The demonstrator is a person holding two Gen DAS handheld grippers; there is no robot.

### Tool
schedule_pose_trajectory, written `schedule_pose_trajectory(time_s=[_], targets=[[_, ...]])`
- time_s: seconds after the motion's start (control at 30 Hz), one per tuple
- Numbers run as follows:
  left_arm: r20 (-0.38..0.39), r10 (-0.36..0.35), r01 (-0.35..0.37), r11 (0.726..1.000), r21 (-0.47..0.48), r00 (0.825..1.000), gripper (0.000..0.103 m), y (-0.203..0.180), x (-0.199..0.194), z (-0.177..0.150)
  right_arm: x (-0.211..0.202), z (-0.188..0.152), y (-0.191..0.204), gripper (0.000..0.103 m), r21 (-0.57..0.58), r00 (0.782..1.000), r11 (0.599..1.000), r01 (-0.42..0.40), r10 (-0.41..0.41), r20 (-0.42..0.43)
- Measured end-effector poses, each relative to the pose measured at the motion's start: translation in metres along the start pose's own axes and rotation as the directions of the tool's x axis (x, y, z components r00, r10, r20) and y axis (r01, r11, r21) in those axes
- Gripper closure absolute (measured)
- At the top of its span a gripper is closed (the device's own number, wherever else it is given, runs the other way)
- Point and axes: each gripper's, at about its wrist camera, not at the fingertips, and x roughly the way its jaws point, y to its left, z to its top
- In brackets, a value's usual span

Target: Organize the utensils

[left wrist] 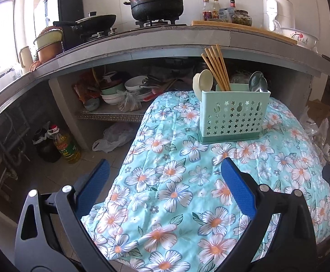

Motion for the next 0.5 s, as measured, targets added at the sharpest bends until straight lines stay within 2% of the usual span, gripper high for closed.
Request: schedule_pose_trajectory(time_s=[0.17, 0.5], targets=[[-0.022, -0.028, 0.027, 1.0, -0.009, 0.999, 0.008, 0.003, -0.001, 0.001, -0.003, -0.001, 0.0, 0.006, -0.026, 1.0, 1.0, 0.016, -0.016, 0.011], [-0.022, 0.027, -0.028, 0.999, -0.026, 0.999, 0.008, 0.021, 0.0, -0.001, -0.003, 0.003, -0.001, 0.006, -0.017, 0.999, 0.999, 0.031, -0.031, 0.009]])
